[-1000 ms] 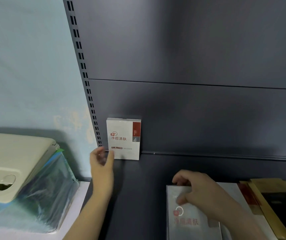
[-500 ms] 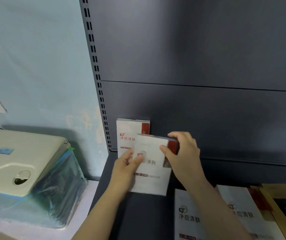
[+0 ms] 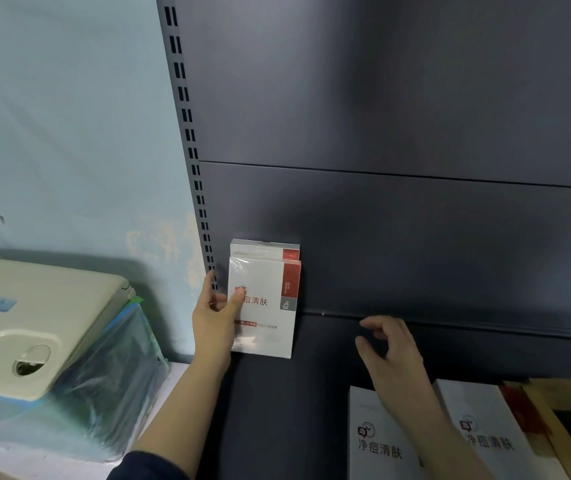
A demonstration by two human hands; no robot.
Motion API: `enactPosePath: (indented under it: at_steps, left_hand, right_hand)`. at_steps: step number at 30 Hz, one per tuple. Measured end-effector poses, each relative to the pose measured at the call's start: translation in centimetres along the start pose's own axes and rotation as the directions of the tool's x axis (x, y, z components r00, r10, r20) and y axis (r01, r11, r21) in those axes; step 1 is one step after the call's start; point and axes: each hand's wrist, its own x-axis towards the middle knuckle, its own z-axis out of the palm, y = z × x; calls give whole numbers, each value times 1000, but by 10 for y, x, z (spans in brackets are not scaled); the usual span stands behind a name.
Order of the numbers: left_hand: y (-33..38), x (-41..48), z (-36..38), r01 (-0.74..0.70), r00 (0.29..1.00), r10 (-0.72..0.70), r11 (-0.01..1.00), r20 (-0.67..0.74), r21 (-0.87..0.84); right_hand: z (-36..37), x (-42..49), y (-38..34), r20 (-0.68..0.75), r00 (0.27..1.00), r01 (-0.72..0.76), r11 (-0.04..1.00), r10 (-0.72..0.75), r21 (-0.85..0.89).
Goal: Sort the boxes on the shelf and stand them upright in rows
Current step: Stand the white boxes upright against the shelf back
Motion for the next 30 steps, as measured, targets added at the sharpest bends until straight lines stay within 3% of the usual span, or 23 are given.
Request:
enactPosePath:
  at_steps: [22, 25, 28, 30]
  left_hand:
    - [-8, 4, 8, -75, 995, 69, 994, -75, -77]
    - [-9, 3, 10, -90, 992, 84, 994, -91, -61]
    - [-9, 2, 8, -80, 993, 73, 994, -88, -75]
    - [-9, 0, 7, -45, 997, 40, 995, -65, -88]
  right_hand:
    - [-6, -7, 34, 86, 996, -2, 994, 12, -110]
    - [-7, -6, 37, 241, 968, 13, 944, 71, -330]
    - [-9, -2, 49, 485, 843, 83, 834, 234, -546]
    - [-8, -1, 52, 551, 797, 183, 770, 247, -611]
